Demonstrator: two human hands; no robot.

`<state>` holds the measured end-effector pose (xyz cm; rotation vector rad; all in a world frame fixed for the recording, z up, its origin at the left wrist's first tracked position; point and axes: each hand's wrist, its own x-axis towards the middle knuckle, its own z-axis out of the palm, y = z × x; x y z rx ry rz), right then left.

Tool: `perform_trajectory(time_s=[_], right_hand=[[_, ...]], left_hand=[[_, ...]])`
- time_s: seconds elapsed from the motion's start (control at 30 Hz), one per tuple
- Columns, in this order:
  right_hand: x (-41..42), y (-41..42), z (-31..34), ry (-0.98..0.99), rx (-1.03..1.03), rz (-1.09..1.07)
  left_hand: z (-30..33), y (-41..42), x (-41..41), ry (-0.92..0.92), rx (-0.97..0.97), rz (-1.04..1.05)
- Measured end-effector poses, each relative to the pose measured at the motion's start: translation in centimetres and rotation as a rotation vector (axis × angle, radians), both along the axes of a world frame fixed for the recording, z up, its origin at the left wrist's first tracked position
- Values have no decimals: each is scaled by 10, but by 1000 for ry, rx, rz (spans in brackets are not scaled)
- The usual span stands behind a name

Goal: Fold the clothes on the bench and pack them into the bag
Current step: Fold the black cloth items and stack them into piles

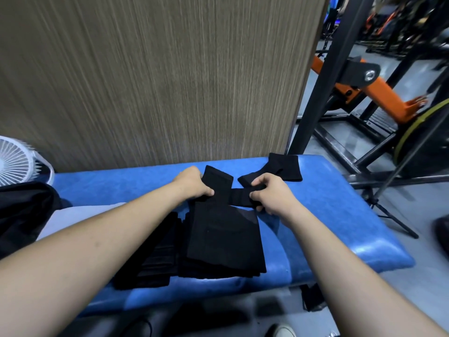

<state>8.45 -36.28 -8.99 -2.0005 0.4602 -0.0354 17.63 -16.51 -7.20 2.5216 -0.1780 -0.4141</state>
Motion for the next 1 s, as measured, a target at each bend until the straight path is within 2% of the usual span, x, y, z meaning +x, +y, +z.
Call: perform_trajectory(time_s=[0.13, 0.23, 0.37, 0.5, 0.67, 0.87, 1.0], right_hand=[[2, 0, 0, -23, 70, -8], [3, 5, 2, -74, 134, 6], [4, 11, 12, -162, 185, -11], [7, 15, 12, -158, 171, -35], [8, 9, 4, -47, 128, -83], [9, 6, -2, -31, 17, -48], [11, 8, 6, -173, 107, -92]], left_hand=[[5, 4, 3, -23, -262, 73], [14, 2, 3, -54, -330, 61], [23, -9, -7, -9, -426, -14], [23, -20, -17, 172, -587, -123], [10, -27, -20, 87, -214, -332], [17, -22, -13, 125, -299, -314], [19, -13, -8, 74, -346, -97]])
